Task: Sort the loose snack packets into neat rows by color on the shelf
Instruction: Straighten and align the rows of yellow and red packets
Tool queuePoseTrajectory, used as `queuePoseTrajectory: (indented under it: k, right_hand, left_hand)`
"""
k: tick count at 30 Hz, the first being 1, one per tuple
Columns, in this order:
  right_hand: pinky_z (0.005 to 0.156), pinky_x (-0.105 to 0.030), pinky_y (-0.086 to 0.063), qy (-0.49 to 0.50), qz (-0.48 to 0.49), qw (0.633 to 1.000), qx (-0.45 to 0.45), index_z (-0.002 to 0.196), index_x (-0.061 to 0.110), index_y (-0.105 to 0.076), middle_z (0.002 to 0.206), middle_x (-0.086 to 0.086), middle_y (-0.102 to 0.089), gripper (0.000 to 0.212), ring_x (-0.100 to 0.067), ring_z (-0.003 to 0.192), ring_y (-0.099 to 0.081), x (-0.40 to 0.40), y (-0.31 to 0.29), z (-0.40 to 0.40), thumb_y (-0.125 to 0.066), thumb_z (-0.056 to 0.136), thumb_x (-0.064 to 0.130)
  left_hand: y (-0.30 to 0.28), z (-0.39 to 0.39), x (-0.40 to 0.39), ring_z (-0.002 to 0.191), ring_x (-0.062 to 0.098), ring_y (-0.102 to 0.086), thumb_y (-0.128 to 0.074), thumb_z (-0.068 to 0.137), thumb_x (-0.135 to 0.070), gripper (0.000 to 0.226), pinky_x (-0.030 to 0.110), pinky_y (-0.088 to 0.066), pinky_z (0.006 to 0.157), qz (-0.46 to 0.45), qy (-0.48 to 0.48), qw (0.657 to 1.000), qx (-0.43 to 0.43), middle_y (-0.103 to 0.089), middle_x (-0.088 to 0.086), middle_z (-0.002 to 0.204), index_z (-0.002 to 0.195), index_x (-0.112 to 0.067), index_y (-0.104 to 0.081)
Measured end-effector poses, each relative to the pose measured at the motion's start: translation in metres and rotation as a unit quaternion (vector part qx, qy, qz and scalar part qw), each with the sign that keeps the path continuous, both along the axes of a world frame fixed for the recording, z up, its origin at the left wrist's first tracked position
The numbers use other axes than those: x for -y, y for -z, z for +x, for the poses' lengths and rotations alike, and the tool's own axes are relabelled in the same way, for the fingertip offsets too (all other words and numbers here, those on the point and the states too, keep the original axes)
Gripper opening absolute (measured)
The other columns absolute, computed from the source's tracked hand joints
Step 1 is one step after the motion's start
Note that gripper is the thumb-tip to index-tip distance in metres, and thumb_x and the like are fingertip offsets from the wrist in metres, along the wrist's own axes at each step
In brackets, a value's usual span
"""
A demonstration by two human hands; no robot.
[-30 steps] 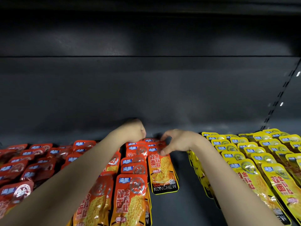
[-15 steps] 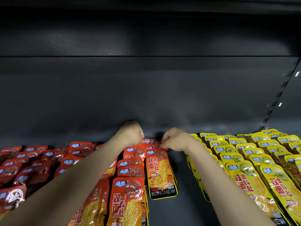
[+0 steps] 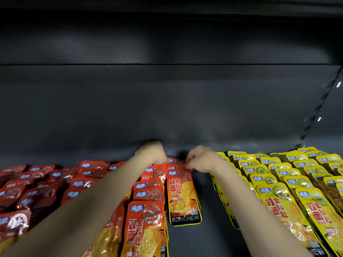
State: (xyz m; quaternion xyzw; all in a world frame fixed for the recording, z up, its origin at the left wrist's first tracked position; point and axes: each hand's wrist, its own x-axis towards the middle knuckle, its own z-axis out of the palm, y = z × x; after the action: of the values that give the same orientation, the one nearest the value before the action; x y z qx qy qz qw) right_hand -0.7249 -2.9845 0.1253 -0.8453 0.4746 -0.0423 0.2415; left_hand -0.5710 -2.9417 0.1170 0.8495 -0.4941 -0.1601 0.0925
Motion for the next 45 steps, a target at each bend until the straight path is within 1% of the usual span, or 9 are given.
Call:
queuePoseTrajectory:
  k: [5,12,17,22,27,34,37,40,45]
  right_hand:
    - [0.084,-0.028,-0.05,0.0,0.003,1.0,0.007,0.103,0.005,-0.071,0.106,-0.01,-0.07,0.022,-0.021,0.101,-0.064,0.0,-0.001,0.002,-0.062,0.088,0.018]
    - [0.088,-0.03,-0.051,-0.004,-0.007,1.0,0.002,0.105,0.003,-0.07,0.109,-0.011,-0.069,0.024,-0.023,0.104,-0.063,-0.002,-0.003,0.002,-0.06,0.089,0.018]
    - [0.083,-0.028,-0.05,-0.003,-0.01,1.0,0.006,0.103,0.003,-0.071,0.108,-0.011,-0.069,0.024,-0.023,0.102,-0.063,-0.004,-0.006,0.0,-0.062,0.088,0.02]
    - [0.064,-0.023,-0.043,-0.003,-0.007,0.999,0.042,0.09,0.015,-0.07,0.098,-0.003,-0.067,0.017,-0.015,0.089,-0.059,-0.007,-0.013,-0.006,-0.07,0.081,0.029]
    - [0.064,-0.022,-0.04,-0.052,0.026,0.998,-0.016,0.092,0.019,-0.066,0.097,0.002,-0.061,0.024,-0.014,0.091,-0.056,-0.011,-0.012,-0.009,-0.075,0.077,0.035]
    - [0.075,-0.023,-0.042,-0.047,0.067,0.997,0.02,0.096,0.017,-0.065,0.098,-0.002,-0.062,0.024,-0.014,0.092,-0.055,-0.007,-0.01,-0.009,-0.078,0.075,0.02]
    - [0.066,-0.021,-0.042,-0.04,0.074,0.996,0.035,0.104,0.009,-0.07,0.096,-0.003,-0.063,0.029,-0.013,0.091,-0.055,-0.006,-0.01,-0.009,-0.076,0.077,0.016]
    - [0.065,-0.021,-0.041,-0.026,0.076,0.995,0.066,0.101,0.007,-0.071,0.086,-0.001,-0.062,0.025,-0.013,0.089,-0.055,-0.003,-0.008,-0.008,-0.076,0.077,0.013]
    - [0.079,-0.021,-0.041,-0.017,0.064,0.995,0.07,0.097,0.009,-0.071,0.091,-0.001,-0.063,0.02,-0.013,0.092,-0.056,0.0,-0.003,-0.004,-0.075,0.077,0.012]
  left_hand:
    - [-0.002,0.003,0.001,0.097,0.022,-0.066,-0.074,0.079,-0.036,0.041,0.035,-0.053,0.09,-0.013,-0.011,1.0,-0.026,-0.068,0.007,0.109,0.11,-0.01,-0.068]
    - [0.002,0.003,0.0,0.094,0.022,-0.067,-0.073,0.079,-0.038,0.04,0.034,-0.054,0.087,-0.025,-0.011,0.999,-0.028,-0.069,0.008,0.107,0.109,-0.011,-0.068]
    - [-0.001,0.002,-0.004,0.097,0.023,-0.065,-0.071,0.081,-0.036,0.039,0.034,-0.053,0.088,-0.035,-0.001,0.999,-0.026,-0.068,0.008,0.108,0.109,-0.009,-0.068]
    - [-0.011,0.002,-0.014,0.093,0.021,-0.067,-0.067,0.085,-0.034,0.032,0.032,-0.054,0.085,-0.036,0.018,0.998,-0.038,-0.07,0.007,0.104,0.106,-0.01,-0.069]
    - [-0.016,0.007,-0.022,0.092,0.018,-0.068,-0.07,0.084,-0.028,0.025,0.032,-0.055,0.085,-0.008,0.067,0.995,-0.069,-0.072,0.005,0.103,0.104,-0.013,-0.073]
    - [-0.02,0.01,-0.028,0.098,0.019,-0.067,-0.068,0.086,-0.018,0.022,0.031,-0.053,0.088,0.001,0.085,0.993,-0.08,-0.071,0.006,0.107,0.106,-0.012,-0.073]
    - [-0.02,0.013,-0.03,0.096,0.02,-0.068,-0.068,0.085,-0.019,0.02,0.032,-0.054,0.087,0.004,0.079,0.993,-0.085,-0.072,0.007,0.104,0.103,-0.012,-0.073]
    - [-0.018,0.016,-0.032,0.093,0.02,-0.069,-0.069,0.084,-0.018,0.017,0.028,-0.054,0.08,-0.003,0.069,0.993,-0.092,-0.073,0.007,0.1,0.098,-0.011,-0.074]
    - [-0.021,0.02,-0.04,0.099,0.017,-0.066,-0.065,0.088,-0.019,0.022,0.026,-0.05,0.084,-0.019,0.061,0.995,-0.081,-0.071,0.005,0.107,0.106,-0.009,-0.072]
